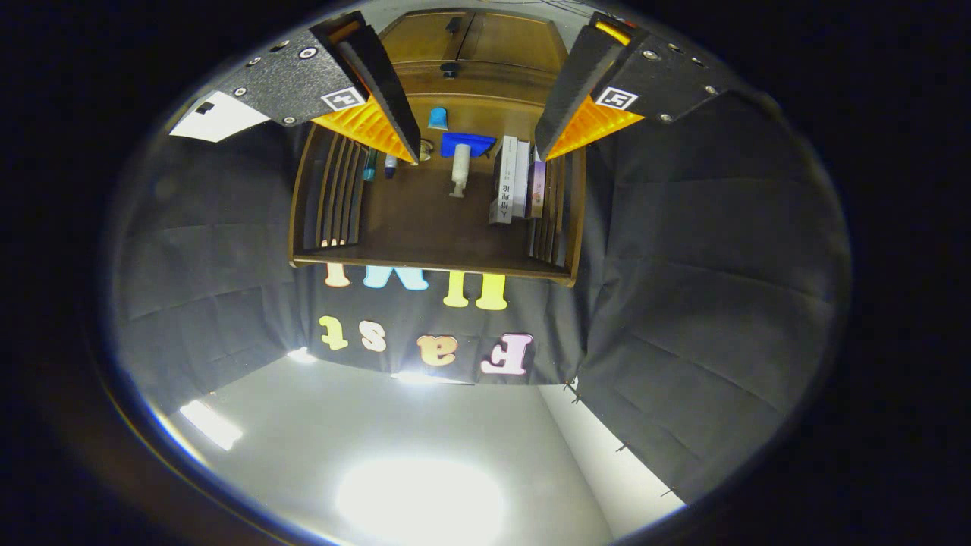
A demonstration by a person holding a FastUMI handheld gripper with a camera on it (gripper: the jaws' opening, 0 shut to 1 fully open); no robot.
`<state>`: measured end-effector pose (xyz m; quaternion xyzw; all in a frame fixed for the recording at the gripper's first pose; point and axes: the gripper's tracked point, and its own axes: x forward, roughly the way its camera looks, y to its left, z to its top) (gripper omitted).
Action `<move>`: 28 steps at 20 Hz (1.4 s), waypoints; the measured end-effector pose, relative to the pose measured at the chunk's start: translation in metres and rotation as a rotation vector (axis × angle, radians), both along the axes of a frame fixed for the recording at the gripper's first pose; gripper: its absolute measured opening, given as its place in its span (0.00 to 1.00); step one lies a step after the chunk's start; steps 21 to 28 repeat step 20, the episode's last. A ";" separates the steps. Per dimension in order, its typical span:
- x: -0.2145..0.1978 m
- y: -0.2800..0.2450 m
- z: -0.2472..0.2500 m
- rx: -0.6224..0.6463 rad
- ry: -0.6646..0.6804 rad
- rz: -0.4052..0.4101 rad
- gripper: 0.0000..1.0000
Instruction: Pull open the drawer, take out the items inside it, and place them on the countertop above the cabinet.
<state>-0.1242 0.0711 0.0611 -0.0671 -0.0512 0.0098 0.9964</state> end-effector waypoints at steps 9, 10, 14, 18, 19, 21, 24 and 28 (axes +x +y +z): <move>-0.009 0.010 -0.002 0.011 -0.023 0.012 0.94; -0.010 0.010 -0.002 0.011 -0.026 0.009 0.94; -0.006 0.013 -0.010 0.001 -0.018 0.004 0.94; -0.004 0.016 -0.017 0.015 -0.004 0.010 0.95; -0.003 0.014 -0.018 0.014 -0.006 0.008 0.94; -0.002 0.013 -0.017 0.014 -0.008 0.004 0.94; -0.002 0.013 -0.017 0.014 -0.008 0.004 0.94; -0.002 0.013 -0.017 0.014 -0.008 0.004 0.94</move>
